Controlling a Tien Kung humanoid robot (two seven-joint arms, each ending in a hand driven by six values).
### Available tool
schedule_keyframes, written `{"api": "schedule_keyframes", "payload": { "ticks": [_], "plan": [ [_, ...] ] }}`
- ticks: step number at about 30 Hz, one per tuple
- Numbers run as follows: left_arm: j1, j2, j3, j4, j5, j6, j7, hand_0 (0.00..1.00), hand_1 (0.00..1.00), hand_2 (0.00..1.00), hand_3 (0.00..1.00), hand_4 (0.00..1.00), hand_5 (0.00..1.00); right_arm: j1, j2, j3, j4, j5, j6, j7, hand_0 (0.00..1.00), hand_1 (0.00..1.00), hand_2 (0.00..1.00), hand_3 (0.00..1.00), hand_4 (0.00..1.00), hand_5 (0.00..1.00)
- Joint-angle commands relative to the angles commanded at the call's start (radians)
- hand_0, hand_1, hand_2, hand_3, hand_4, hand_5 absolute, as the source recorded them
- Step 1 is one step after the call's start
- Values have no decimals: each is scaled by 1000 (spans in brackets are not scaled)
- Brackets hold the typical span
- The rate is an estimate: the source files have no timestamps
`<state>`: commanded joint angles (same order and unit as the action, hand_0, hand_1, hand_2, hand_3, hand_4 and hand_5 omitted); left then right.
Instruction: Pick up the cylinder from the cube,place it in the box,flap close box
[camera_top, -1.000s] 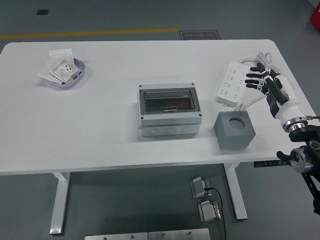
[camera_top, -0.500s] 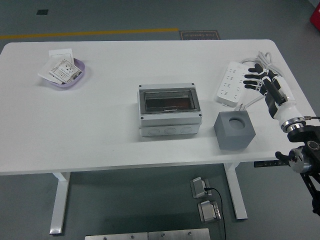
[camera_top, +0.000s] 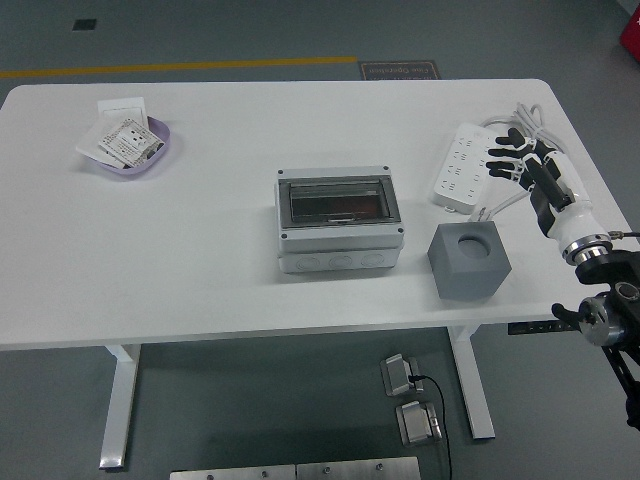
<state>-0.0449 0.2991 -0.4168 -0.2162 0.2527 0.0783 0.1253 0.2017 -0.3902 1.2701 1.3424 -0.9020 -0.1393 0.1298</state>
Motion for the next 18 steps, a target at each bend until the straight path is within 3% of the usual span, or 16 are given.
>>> {"api": "schedule_keyframes", "payload": {
  "ticks": [6, 7, 18],
  "plan": [
    [7, -2, -6, 1, 4, 2, 2, 635, 654, 608, 642, 627, 162, -1, 1, 5, 0, 2, 3, 1, 683, 621, 638, 628, 898, 699],
    [8, -2, -6, 2, 4, 2, 3, 635, 654, 609, 642, 631, 167, -1, 1, 5, 0, 2, 3, 2, 741, 677, 688, 644, 897, 702],
    [52, -15, 4, 9, 2, -1, 4, 635, 654, 609, 641, 632, 169, 1, 5, 7, 3, -2, 11, 2, 752, 685, 696, 648, 899, 705]
  ]
}}
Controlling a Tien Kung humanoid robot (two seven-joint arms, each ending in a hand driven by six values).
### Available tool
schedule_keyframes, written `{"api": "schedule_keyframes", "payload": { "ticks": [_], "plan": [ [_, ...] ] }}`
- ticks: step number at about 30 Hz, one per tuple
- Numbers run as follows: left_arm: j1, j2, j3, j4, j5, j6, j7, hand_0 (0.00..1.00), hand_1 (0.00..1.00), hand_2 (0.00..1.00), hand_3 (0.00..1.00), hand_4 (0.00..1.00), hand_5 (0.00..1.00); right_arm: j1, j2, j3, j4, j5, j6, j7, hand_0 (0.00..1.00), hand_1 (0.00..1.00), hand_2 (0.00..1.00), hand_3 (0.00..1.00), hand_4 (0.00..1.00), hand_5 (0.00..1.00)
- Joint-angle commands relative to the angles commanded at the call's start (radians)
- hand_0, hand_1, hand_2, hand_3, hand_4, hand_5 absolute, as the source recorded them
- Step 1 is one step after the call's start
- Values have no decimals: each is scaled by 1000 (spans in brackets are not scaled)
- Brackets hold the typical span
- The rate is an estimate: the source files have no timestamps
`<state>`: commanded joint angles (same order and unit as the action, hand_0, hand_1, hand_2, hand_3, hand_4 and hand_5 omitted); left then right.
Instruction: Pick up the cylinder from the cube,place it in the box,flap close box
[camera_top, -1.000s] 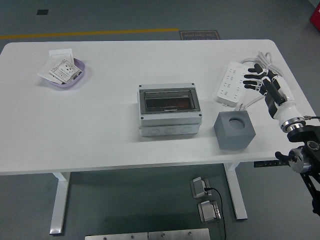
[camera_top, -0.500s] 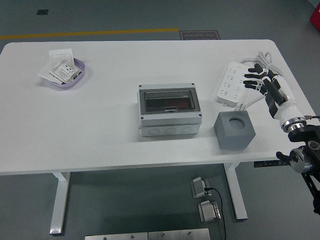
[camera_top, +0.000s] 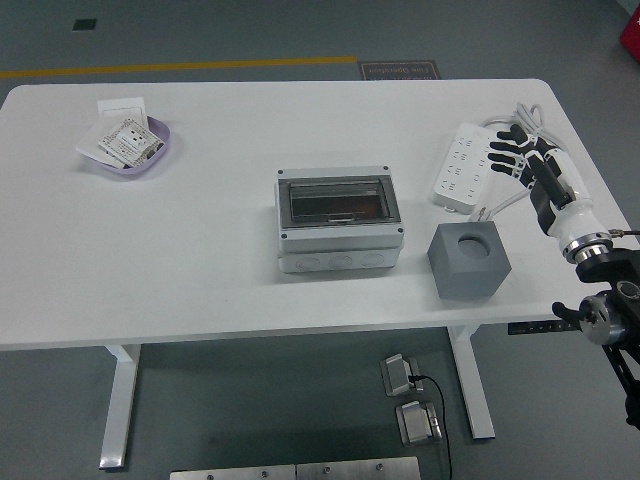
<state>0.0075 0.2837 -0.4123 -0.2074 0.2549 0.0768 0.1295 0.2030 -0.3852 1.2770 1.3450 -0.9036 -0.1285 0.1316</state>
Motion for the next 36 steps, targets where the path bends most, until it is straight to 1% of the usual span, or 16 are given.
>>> {"api": "schedule_keyframes", "payload": {
  "ticks": [3, 6, 11, 18, 19, 21, 24, 25, 30, 31, 34, 36],
  "plan": [
    [17, -5, 5, 5, -4, -2, 3, 635, 654, 610, 637, 634, 172, 0, 1, 0, 1, 0, 2, 1, 747, 684, 693, 648, 899, 709],
    [21, -6, -10, 6, 7, -2, 4, 635, 654, 610, 637, 634, 172, -2, 1, -1, 2, 3, 2, 5, 747, 684, 693, 648, 899, 709],
    [12, -6, -42, 2, 29, 0, 1, 634, 654, 609, 635, 635, 173, -1, 4, -5, 2, 11, -8, 16, 746, 683, 693, 650, 899, 712],
    [-6, -8, -50, 0, 30, 1, 0, 634, 654, 609, 637, 635, 174, 3, 10, -9, 6, 53, -27, 23, 742, 685, 693, 649, 899, 714],
    [-9, -7, -53, 0, 31, 2, -1, 634, 654, 610, 637, 637, 175, 3, 11, -9, 7, 59, -27, 22, 735, 661, 681, 653, 899, 709],
    [-14, -6, -56, -1, 32, 2, -1, 634, 654, 610, 637, 637, 175, 2, 13, -9, 9, 76, -26, 19, 735, 661, 681, 653, 899, 709],
    [-20, -3, -62, -3, 34, 4, -1, 634, 654, 610, 637, 637, 175, 0, 17, -9, 14, 131, -6, 4, 735, 661, 681, 653, 899, 709],
    [-22, -3, -63, -3, 35, 4, -2, 633, 654, 610, 634, 637, 178, 0, 18, -9, 16, 153, 7, -2, 684, 623, 642, 647, 876, 664],
    [-28, -2, -62, -5, 32, 4, -2, 633, 654, 610, 634, 637, 178, -4, 22, -3, 29, 261, 69, -27, 684, 623, 642, 647, 876, 664],
    [-29, -2, -62, -5, 31, 3, -2, 633, 654, 610, 634, 637, 177, -5, 22, -1, 32, 280, 80, -31, 700, 639, 670, 657, 806, 545],
    [-30, -2, -61, -6, 29, 3, -3, 633, 654, 610, 634, 637, 177, -7, 22, 7, 42, 340, 111, -38, 700, 639, 670, 657, 806, 545],
    [-31, -1, -58, -6, 26, 2, -3, 633, 654, 610, 634, 637, 177, -8, 21, 12, 46, 351, 120, -40, 700, 639, 670, 657, 806, 545]
  ]
}}
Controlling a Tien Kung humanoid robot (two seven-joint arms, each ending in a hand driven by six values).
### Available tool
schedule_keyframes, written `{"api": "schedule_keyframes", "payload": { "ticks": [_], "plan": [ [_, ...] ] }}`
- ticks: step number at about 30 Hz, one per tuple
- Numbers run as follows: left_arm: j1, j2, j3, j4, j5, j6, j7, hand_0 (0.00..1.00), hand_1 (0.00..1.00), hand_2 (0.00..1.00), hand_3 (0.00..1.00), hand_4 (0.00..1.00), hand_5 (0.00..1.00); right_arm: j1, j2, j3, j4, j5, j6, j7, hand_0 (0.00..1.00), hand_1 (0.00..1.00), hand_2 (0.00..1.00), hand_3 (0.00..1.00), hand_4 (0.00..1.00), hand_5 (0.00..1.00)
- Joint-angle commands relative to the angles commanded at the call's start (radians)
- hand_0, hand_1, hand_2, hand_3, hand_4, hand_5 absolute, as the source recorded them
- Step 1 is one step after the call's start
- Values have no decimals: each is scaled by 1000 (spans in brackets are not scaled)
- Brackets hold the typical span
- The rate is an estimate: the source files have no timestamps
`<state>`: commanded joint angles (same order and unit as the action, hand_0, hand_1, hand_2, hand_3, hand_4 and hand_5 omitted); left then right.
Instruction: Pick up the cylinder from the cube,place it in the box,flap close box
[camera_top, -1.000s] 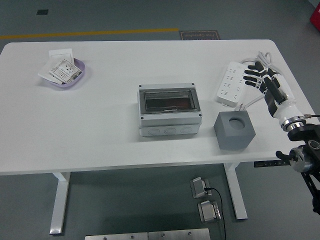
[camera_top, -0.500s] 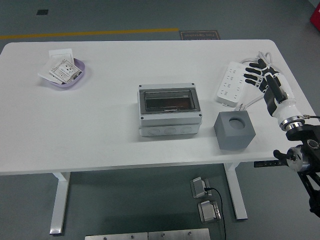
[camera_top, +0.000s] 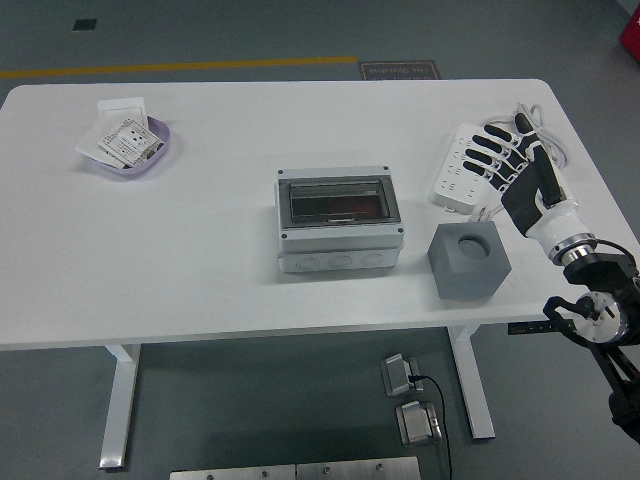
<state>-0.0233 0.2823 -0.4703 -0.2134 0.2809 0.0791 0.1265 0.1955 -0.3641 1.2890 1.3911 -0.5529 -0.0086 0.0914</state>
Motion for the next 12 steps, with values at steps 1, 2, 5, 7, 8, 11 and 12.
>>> {"api": "schedule_keyframes", "payload": {
  "ticks": [1, 2, 5, 7, 8, 11, 12],
  "plan": [
    [0, 0, 1, 0, -1, 0, 0, 632, 654, 610, 633, 637, 178, 0, -1, 3, 1, -6, 0, 0, 752, 680, 732, 760, 822, 572],
    [-1, 0, 1, 0, -1, 0, 0, 632, 654, 610, 633, 637, 178, 0, -1, 6, 2, -17, -3, 2, 752, 680, 732, 760, 822, 572],
    [-2, 1, -1, -1, -1, -1, -1, 632, 654, 610, 633, 637, 178, 0, -3, 20, 6, -76, -23, 8, 752, 680, 732, 760, 822, 572],
    [-3, 1, -1, -1, -1, -1, -1, 631, 654, 610, 632, 637, 178, -1, -4, 29, 7, -110, -32, 10, 818, 745, 779, 791, 843, 631],
    [-4, 1, -1, -2, -1, -1, -1, 631, 654, 610, 632, 637, 178, -1, -4, 35, 8, -132, -38, 10, 818, 745, 779, 791, 843, 631],
    [-4, 1, 0, -2, -2, -2, -1, 631, 654, 610, 632, 637, 178, -3, -6, 49, 12, -189, -48, 11, 818, 745, 779, 791, 843, 631],
    [-4, 1, 1, -1, -3, -2, -1, 631, 654, 610, 632, 637, 178, -3, -7, 53, 13, -204, -50, 11, 818, 745, 779, 791, 843, 631]
  ]
}}
